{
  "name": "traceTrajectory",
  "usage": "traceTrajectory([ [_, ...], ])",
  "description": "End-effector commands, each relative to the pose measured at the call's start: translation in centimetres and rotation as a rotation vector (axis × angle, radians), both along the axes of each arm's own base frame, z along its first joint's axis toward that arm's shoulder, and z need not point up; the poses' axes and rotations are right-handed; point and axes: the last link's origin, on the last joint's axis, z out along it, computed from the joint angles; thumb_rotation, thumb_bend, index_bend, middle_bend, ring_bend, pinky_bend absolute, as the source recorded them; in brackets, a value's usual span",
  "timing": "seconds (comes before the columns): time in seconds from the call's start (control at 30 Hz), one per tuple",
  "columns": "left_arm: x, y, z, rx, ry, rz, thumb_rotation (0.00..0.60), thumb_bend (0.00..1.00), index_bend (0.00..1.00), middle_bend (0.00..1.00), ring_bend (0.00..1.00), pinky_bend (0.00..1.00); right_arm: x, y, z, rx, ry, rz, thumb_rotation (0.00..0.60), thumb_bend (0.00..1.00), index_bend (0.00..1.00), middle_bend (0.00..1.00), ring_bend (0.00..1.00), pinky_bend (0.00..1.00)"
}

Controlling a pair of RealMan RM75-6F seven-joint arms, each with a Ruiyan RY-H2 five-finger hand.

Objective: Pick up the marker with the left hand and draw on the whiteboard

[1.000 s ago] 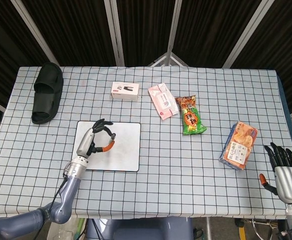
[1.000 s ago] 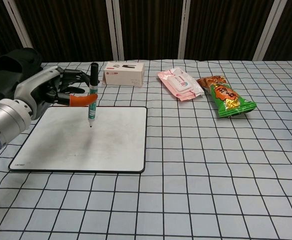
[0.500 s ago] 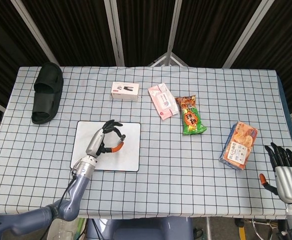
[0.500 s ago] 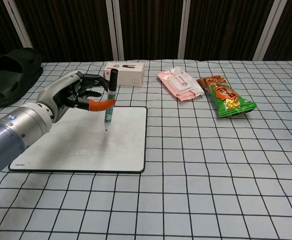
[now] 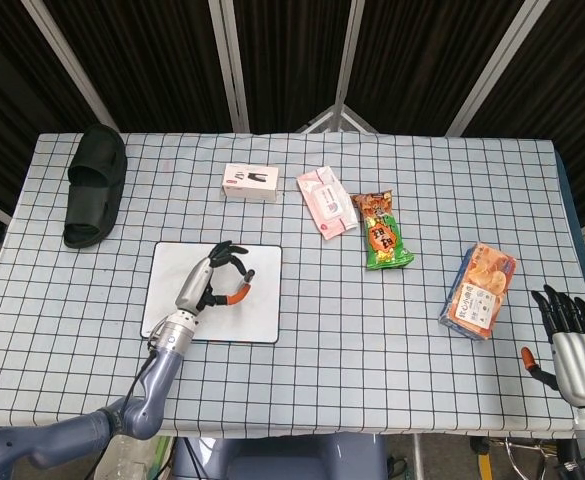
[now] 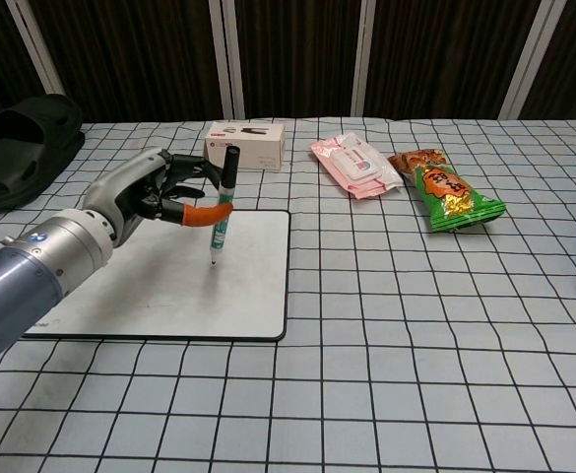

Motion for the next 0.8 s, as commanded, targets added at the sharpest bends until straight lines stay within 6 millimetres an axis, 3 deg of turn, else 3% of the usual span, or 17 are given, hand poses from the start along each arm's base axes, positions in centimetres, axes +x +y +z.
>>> traceTrajectory([
  [0.03,-0.2,0.0,-0.1,-0.001,0.004,0.004,0.600,0.50,0.76,0.23,0.08,0.14,0.0,0.0,0.0,0.000,0.000,0.000,0.600,0.36,0.00,0.00,0.00,0.00],
  [0.33,-2.0,0.5,0.8,0.029,0.059,0.013,0.600,0.50,0.76,0.24,0.08,0.14,0.0,0.0,0.0,0.001,-0.001,-0.001,0.600,0.36,0.00,0.00,0.00,0.00],
  [0.57,-3.9,1.7,2.9,0.098,0.121,0.015,0.600,0.50,0.76,0.24,0.08,0.14,0.1,0.1,0.0,0.001,-0.002,0.000,0.600,0.36,0.00,0.00,0.00,0.00],
  [0.8,-3.3,1.7,4.6,0.113,0.012,0.039,0.600,0.50,0.76,0.24,0.08,0.14,0.1,0.1,0.0,0.002,-0.001,0.002,0.600,0.36,0.00,0.00,0.00,0.00],
])
